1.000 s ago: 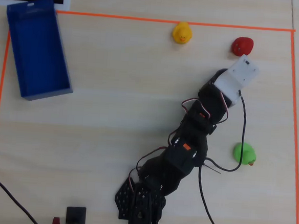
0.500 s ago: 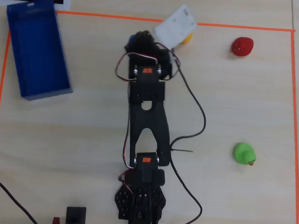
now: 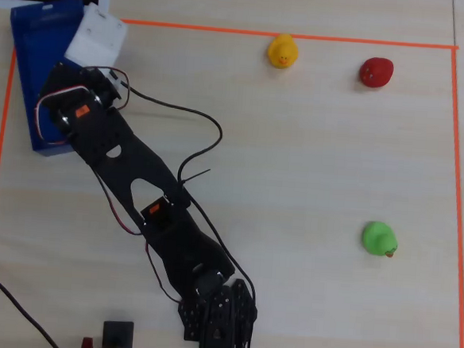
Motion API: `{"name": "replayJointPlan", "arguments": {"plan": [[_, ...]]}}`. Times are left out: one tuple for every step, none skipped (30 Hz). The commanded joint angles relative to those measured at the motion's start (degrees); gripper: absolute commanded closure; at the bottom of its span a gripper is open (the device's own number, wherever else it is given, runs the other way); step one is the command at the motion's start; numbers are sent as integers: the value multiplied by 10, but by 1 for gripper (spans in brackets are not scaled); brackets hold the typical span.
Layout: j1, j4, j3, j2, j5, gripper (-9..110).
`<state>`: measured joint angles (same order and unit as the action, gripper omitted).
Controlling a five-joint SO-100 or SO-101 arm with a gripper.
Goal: Grasp blue duck and put it into box.
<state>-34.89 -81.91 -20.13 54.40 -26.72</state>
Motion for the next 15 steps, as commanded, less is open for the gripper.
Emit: {"name": "replayJointPlan", "arguments": {"plan": [[0,99,41,-10,9,98],[0,120,41,-17,9,97],[1,139,41,-25,7,95],[1,154,41,-34,6,94],[1,167,41,-44,6,93],[2,180,40,-54,5,92],[4,196,36,-64,1,92],[6,214,33,-74,-2,91],[10,233,27,-82,-5,91],[12,248,21,-87,-10,90],[14,257,18,-93,-11,87],[15,260,18,-98,-11,85],[17,260,18,-103,-11,84],[18,260,22,-106,-11,81],[22,260,24,-107,-11,78]]}}
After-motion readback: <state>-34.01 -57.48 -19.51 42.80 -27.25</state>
